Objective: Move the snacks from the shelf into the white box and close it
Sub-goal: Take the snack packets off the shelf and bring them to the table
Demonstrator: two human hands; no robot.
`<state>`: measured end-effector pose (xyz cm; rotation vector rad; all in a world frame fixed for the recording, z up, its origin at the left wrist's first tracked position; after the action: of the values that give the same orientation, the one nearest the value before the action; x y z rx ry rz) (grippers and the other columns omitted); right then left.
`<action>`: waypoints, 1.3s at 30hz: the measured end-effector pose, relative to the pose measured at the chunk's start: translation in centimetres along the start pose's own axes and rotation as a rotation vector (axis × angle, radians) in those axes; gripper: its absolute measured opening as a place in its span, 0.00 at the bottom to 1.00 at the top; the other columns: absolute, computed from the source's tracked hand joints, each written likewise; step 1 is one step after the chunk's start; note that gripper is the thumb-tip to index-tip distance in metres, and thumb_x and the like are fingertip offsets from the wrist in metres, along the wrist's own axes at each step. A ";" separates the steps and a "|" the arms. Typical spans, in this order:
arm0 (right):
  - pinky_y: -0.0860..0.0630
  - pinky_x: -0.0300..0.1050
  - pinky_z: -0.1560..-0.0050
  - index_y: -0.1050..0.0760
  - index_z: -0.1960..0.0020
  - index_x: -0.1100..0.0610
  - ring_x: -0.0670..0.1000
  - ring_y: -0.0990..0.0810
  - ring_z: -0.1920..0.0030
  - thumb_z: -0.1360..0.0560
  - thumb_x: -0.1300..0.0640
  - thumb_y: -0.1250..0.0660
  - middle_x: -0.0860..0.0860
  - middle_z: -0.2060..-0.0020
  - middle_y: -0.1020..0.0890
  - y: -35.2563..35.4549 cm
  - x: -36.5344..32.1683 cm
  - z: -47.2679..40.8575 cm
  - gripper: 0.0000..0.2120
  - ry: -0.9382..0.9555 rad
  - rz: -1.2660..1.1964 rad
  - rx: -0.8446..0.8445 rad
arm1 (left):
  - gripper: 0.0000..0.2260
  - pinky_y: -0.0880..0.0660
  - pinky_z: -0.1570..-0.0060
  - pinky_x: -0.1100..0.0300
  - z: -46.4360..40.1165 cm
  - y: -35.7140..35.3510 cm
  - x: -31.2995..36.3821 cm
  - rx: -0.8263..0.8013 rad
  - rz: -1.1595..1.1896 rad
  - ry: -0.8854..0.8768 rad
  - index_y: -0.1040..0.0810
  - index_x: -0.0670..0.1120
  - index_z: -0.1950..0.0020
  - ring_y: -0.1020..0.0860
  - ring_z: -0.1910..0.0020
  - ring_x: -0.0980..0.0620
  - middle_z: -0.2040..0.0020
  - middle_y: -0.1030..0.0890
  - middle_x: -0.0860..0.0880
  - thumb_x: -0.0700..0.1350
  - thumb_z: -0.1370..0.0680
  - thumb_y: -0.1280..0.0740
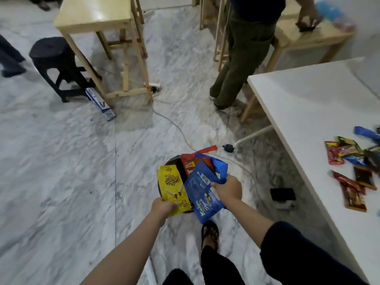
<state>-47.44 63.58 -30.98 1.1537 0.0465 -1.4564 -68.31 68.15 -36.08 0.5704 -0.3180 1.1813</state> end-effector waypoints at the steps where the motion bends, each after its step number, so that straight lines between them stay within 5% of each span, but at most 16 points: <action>1: 0.31 0.43 0.62 0.27 0.59 0.56 0.54 0.24 0.62 0.30 0.56 0.28 0.52 0.64 0.23 -0.9 0.1 -1.2 0.08 -0.024 -0.002 -0.017 | 0.16 0.21 0.51 0.47 -1.1 -0.2 -0.1 0.021 -0.030 0.006 0.21 0.37 0.50 0.19 0.51 0.40 0.51 0.18 0.39 0.36 0.35 0.24; 7: 0.32 0.43 0.63 0.27 0.60 0.58 0.56 0.24 0.62 0.29 0.56 0.27 0.53 0.64 0.23 -6.5 1.6 -8.0 0.10 -0.137 0.044 -0.078 | 0.20 0.25 0.60 0.53 -8.9 -1.3 -1.5 0.070 -0.117 0.100 0.24 0.37 0.47 0.21 0.54 0.43 0.50 0.19 0.41 0.41 0.34 0.23; 12: 0.32 0.43 0.62 0.28 0.60 0.60 0.56 0.25 0.62 0.30 0.56 0.27 0.54 0.62 0.23 -11.5 3.7 -14.0 0.11 -0.166 0.082 -0.105 | 0.17 0.23 0.48 0.50 -15.8 -3.5 -2.0 0.038 -0.146 0.106 0.25 0.43 0.53 0.22 0.52 0.45 0.55 0.21 0.46 0.44 0.36 0.22; 15: 0.32 0.44 0.62 0.30 0.59 0.60 0.56 0.26 0.61 0.29 0.57 0.27 0.55 0.61 0.24 -13.8 4.8 -17.4 0.13 -0.151 0.107 -0.130 | 0.26 0.23 0.45 0.45 -21.9 -5.0 -4.1 -0.045 -0.231 0.071 0.23 0.42 0.44 0.20 0.46 0.43 0.45 0.19 0.43 0.51 0.37 0.24; 17: 0.28 0.45 0.58 0.29 0.52 0.59 0.56 0.24 0.57 0.29 0.57 0.27 0.55 0.55 0.22 -14.9 5.5 -19.1 0.12 -0.135 0.140 -0.170 | 0.36 0.27 0.38 0.47 -25.3 -5.9 -5.6 -0.080 -0.309 0.074 0.31 0.41 0.32 0.25 0.37 0.42 0.34 0.25 0.45 0.54 0.35 0.25; 19: 0.25 0.49 0.47 0.30 0.38 0.59 0.57 0.23 0.45 0.29 0.56 0.27 0.57 0.42 0.22 -15.6 6.2 -20.0 0.23 -0.136 0.169 -0.210 | 0.36 0.31 0.34 0.51 -24.7 -6.5 -4.2 -0.069 -0.409 0.068 0.37 0.38 0.27 0.29 0.32 0.43 0.31 0.29 0.43 0.51 0.29 0.28; 21: 0.29 0.52 0.37 0.38 0.28 0.59 0.58 0.29 0.34 0.28 0.55 0.28 0.56 0.33 0.28 -15.5 6.6 -20.2 0.32 -0.145 0.209 -0.237 | 0.25 0.29 0.37 0.53 -24.2 -7.0 -3.6 -0.046 -0.458 0.057 0.30 0.39 0.33 0.25 0.37 0.43 0.36 0.23 0.43 0.48 0.27 0.30; 27: 0.30 0.51 0.36 0.39 0.28 0.60 0.59 0.28 0.34 0.26 0.53 0.32 0.57 0.33 0.28 -13.5 7.0 -18.1 0.31 -0.197 0.252 -0.282 | 0.16 0.27 0.41 0.54 -21.6 -7.5 -3.2 -0.034 -0.469 0.044 0.23 0.37 0.43 0.22 0.43 0.42 0.45 0.19 0.40 0.45 0.27 0.31; 33: 0.29 0.50 0.40 0.38 0.30 0.61 0.59 0.27 0.36 0.23 0.52 0.35 0.58 0.35 0.26 -9.4 4.8 -13.0 0.26 -0.160 0.244 -0.279 | 0.21 0.25 0.43 0.50 -15.4 -6.8 -0.6 -0.041 -0.398 0.006 0.22 0.38 0.47 0.21 0.45 0.41 0.47 0.18 0.39 0.52 0.33 0.32; 39: 0.29 0.56 0.36 0.41 0.27 0.55 0.58 0.27 0.36 0.25 0.47 0.36 0.54 0.34 0.26 -5.4 4.2 -5.4 0.30 -0.151 0.190 -0.244 | 0.15 0.29 0.47 0.56 -5.8 -6.4 2.8 -0.042 -0.351 -0.082 0.24 0.37 0.42 0.22 0.44 0.42 0.47 0.21 0.42 0.45 0.25 0.33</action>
<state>-47.47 65.40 -39.49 0.8258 0.0086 -1.3239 -61.66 71.99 -40.95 0.6107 -0.2975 0.8131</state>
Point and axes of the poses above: each hand's wrist, its own z-axis away from the middle knuckle, its own y-axis out of the back of the hand, x = y × z, the point moved 1 cm from there along -z, towards the middle knuckle
